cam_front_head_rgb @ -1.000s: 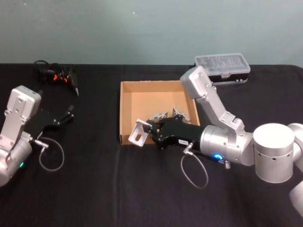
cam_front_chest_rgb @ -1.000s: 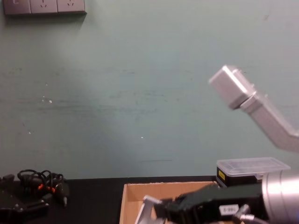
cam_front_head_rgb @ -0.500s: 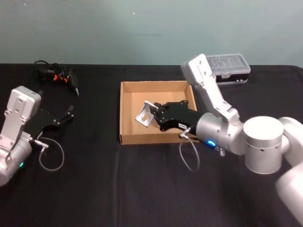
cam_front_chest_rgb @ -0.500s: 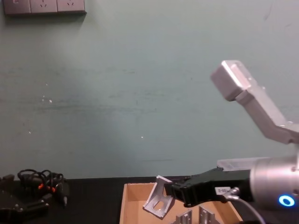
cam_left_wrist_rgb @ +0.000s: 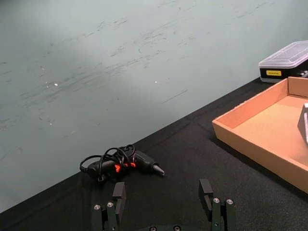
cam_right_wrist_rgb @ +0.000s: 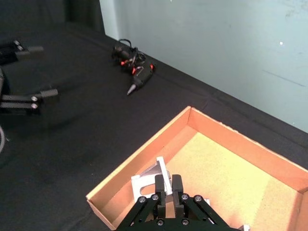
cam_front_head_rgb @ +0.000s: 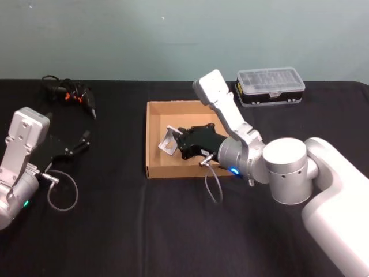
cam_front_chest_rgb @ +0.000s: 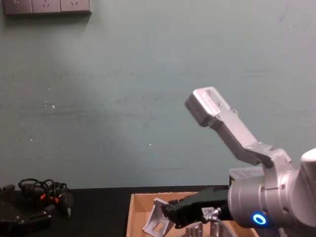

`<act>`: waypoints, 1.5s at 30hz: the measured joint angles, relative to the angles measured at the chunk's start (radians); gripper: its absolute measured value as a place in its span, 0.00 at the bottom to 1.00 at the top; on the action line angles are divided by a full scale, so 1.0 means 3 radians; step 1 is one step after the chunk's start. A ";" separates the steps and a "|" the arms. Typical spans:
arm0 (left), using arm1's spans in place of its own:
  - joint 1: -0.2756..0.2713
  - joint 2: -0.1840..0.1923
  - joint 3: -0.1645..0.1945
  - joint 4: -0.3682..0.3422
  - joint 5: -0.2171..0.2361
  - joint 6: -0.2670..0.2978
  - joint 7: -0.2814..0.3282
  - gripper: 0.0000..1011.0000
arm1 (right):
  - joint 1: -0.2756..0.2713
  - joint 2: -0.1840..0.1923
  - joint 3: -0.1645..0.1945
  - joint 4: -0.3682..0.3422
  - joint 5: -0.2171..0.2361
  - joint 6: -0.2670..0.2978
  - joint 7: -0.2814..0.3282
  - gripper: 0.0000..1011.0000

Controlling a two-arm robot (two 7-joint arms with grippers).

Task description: Use one hand to pick up the angle iron from the table and place it into the box.

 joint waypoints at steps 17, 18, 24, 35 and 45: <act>0.0000 0.0000 0.0000 0.0000 0.0000 0.0000 0.0000 0.99 | 0.0116 -0.0170 -0.0061 0.0344 -0.0238 -0.0049 0.0054 0.10; 0.0000 0.0000 0.0000 0.0000 0.0000 0.0000 0.0000 0.99 | 0.0116 -0.0171 -0.0061 0.0346 -0.0248 -0.0050 0.0059 0.10; 0.0000 0.0000 0.0000 0.0000 0.0000 0.0000 0.0000 0.99 | 0.0101 -0.0190 -0.0041 0.0351 -0.0298 -0.0070 0.0073 0.28; 0.0000 0.0000 0.0000 0.0000 0.0000 0.0000 0.0000 0.99 | -0.0010 -0.0179 0.0081 0.0160 -0.0321 -0.0090 0.0094 0.61; 0.0000 0.0000 0.0000 0.0000 0.0000 0.0000 0.0000 0.99 | -0.0314 -0.0078 0.0278 -0.0319 -0.0386 -0.0259 -0.0037 0.92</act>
